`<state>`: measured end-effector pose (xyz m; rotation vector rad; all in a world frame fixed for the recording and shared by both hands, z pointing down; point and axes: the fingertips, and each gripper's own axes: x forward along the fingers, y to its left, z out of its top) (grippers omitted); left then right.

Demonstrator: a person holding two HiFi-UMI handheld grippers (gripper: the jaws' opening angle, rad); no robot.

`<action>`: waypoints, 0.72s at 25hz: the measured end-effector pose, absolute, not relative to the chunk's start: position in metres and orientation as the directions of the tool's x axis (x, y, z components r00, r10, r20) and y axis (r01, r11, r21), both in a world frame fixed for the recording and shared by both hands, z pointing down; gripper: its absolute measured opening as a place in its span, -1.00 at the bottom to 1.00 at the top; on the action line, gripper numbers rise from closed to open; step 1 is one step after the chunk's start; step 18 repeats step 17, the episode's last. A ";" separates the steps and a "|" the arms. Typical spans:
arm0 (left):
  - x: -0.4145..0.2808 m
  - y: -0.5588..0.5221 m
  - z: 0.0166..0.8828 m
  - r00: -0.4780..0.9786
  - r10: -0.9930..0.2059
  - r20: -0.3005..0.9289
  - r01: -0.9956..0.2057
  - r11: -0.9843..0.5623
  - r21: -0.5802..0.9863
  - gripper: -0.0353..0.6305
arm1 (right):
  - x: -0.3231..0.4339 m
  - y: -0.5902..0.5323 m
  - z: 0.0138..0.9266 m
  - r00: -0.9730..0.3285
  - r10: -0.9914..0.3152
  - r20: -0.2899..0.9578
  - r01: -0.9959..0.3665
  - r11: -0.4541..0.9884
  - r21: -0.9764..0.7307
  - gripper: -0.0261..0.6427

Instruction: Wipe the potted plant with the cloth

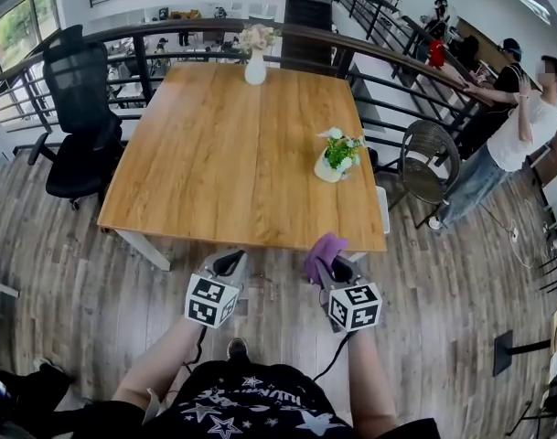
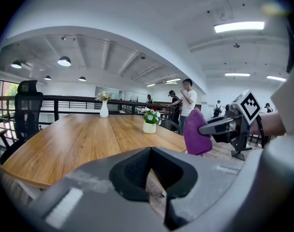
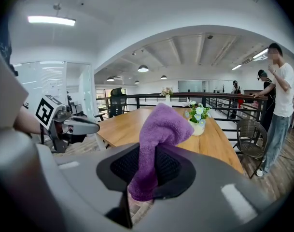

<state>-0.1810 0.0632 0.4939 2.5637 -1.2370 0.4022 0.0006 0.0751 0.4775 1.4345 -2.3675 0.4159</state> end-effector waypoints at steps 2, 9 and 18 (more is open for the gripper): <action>-0.184 0.067 0.492 0.580 -0.731 0.360 -0.804 -0.583 0.113 -0.89 | -0.001 0.080 0.478 -0.443 -0.789 0.426 -0.888 0.451 -0.088 -0.69; -0.177 0.102 0.483 0.531 -0.763 0.368 -0.842 -0.525 0.124 -0.89 | 0.016 0.120 0.472 -0.473 -0.778 0.413 -0.877 0.463 -0.131 -0.69; -0.151 0.154 0.485 0.504 -0.775 0.381 -0.858 -0.501 0.113 -0.89 | 0.044 0.173 0.480 -0.492 -0.761 0.423 -0.865 0.480 -0.143 -0.69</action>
